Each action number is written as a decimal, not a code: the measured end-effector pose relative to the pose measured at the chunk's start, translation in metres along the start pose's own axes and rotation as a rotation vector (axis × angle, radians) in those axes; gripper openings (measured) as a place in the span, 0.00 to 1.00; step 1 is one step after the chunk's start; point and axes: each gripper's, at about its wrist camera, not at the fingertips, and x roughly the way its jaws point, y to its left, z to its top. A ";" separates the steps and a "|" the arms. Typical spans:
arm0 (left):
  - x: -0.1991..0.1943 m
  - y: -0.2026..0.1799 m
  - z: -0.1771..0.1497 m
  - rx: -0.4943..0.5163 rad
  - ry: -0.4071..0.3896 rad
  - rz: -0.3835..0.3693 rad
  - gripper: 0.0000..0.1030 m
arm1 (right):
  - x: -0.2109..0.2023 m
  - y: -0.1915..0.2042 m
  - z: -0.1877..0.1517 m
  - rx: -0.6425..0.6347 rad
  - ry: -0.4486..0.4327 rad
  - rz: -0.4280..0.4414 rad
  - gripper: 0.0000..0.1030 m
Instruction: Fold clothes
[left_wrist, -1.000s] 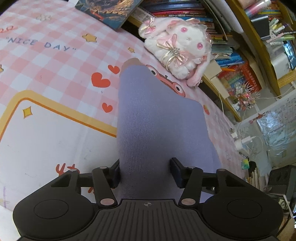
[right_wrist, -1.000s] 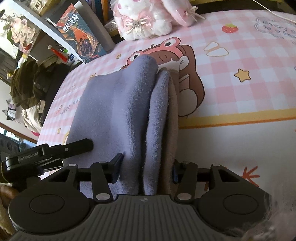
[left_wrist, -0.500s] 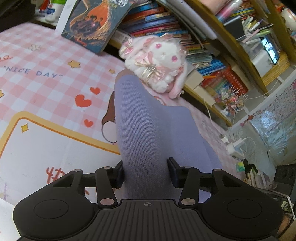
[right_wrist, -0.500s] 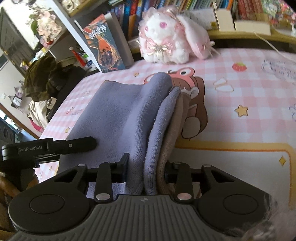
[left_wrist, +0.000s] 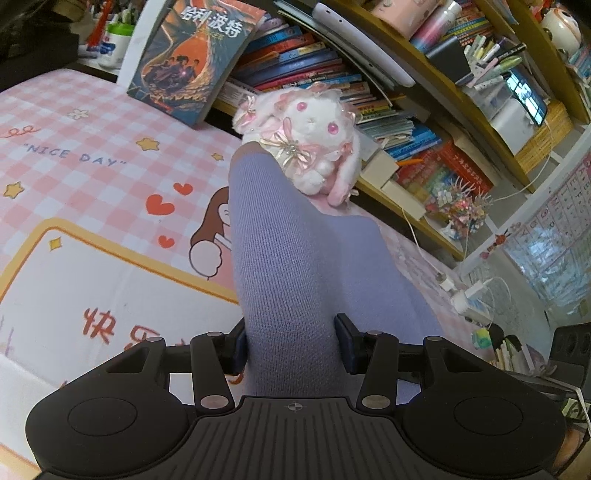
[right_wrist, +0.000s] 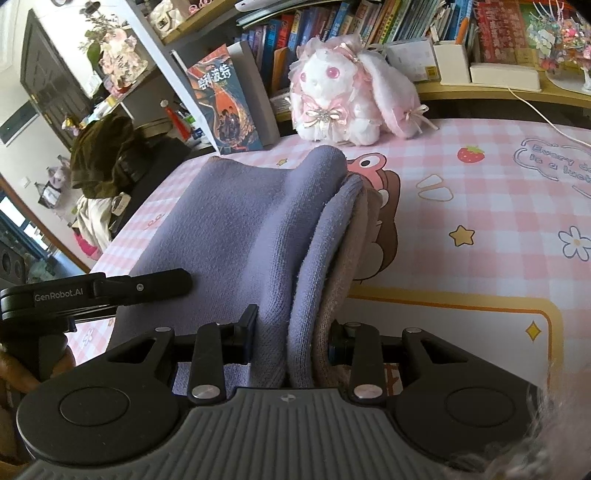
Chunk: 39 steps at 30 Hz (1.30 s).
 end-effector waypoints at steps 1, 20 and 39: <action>-0.001 0.002 -0.001 -0.006 -0.001 -0.001 0.44 | 0.000 0.001 0.000 -0.006 0.004 0.001 0.30; -0.012 0.098 0.065 0.036 0.054 -0.118 0.44 | 0.057 0.088 0.014 0.013 -0.030 -0.112 0.30; 0.001 0.155 0.146 0.117 0.073 -0.208 0.44 | 0.117 0.154 0.049 0.051 -0.119 -0.211 0.30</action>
